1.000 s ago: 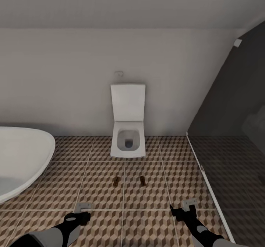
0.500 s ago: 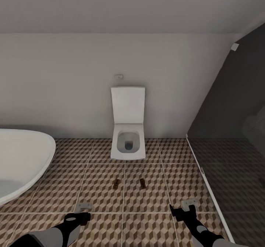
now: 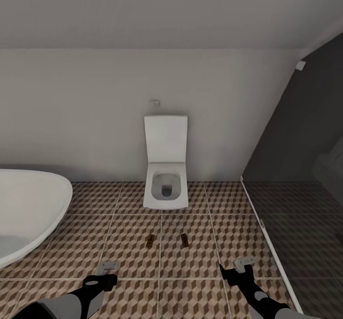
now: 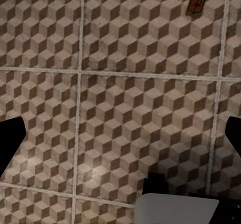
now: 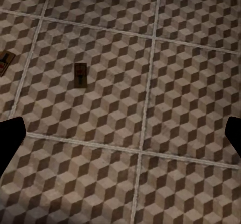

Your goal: Take the four mousetraps from the cabinet in the bathroom and place them on the bathroom floor. Make sure all four end up on the same floor surface, and ensure that at least two of them are either under or directly next to the same bathroom sink.

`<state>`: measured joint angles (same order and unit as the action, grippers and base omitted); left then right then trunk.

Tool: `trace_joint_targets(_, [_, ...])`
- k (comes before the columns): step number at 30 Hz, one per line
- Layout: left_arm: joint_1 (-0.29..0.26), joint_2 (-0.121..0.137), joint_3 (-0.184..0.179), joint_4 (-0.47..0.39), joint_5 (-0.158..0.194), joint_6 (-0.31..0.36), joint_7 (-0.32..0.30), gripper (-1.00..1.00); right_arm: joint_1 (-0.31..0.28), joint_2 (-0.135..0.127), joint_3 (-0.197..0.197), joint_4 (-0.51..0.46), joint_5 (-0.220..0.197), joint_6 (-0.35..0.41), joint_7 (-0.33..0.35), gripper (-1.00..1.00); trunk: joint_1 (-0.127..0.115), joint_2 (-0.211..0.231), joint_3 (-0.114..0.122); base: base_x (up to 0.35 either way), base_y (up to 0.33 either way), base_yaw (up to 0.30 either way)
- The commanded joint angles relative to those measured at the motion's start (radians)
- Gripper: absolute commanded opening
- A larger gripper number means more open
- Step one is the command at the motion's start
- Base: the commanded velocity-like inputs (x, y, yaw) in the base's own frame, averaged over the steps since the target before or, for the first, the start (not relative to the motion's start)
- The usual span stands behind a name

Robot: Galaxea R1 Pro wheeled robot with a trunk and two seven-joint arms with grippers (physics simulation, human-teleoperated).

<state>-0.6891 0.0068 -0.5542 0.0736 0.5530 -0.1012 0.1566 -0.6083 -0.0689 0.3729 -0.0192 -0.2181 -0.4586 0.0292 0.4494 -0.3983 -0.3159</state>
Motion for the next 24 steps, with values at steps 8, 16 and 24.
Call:
trace_joint_targets(8, [-0.001,-0.001,-0.006,0.003,0.004,-0.005,0.001,1.0,-0.001,0.0,0.008,0.001,-0.01,-0.002,0.003,1.0,0.001,-0.002,0.01,0.0,0.0,0.0])
trace_joint_targets(16, [-0.001,-0.002,-0.006,0.003,0.004,-0.004,0.001,1.0,-0.001,0.003,0.008,0.001,-0.01,-0.002,0.003,1.0,0.001,-0.002,0.02,0.0,0.0,0.0])
trace_joint_targets(24, [-0.001,-0.002,-0.006,0.003,0.004,-0.003,0.001,1.0,-0.001,0.007,0.008,0.001,-0.01,-0.002,0.003,1.0,0.001,-0.002,0.029,0.0,0.0,0.0])
